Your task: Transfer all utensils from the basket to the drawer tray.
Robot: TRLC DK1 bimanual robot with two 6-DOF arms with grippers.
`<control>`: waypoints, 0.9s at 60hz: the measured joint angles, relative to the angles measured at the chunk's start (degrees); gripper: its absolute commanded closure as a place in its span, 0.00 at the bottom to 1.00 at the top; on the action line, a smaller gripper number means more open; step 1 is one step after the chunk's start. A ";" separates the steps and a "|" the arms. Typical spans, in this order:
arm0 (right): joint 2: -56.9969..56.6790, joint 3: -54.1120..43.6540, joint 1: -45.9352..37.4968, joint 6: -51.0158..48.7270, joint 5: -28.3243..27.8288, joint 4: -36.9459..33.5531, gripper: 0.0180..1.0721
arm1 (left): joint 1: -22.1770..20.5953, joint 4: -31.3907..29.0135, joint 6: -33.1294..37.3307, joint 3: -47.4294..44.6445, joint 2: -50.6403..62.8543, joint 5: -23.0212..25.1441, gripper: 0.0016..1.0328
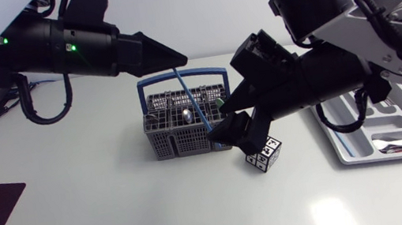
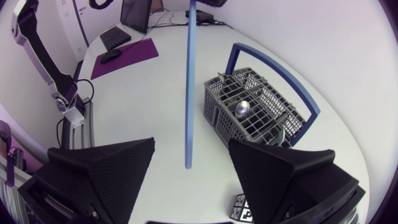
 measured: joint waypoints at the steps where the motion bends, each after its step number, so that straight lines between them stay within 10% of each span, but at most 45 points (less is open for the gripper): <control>1: 0.07 0.07 0.11 0.00 -0.13 0.11 0.35 | 0.00 0.00 -0.24 0.00 0.15 0.22 0.97; 26: 0.81 0.22 0.17 0.00 -1.01 2.27 0.92 | -1.55 0.00 -2.86 0.00 0.85 2.14 0.97; 35: 0.81 0.22 0.46 0.00 -1.14 2.27 0.95 | -1.55 0.02 -2.86 0.00 0.90 2.12 0.96; 54: 0.81 -0.22 0.42 0.00 -1.14 1.46 0.95 | 1.22 0.17 -3.93 2.43 0.87 2.16 0.36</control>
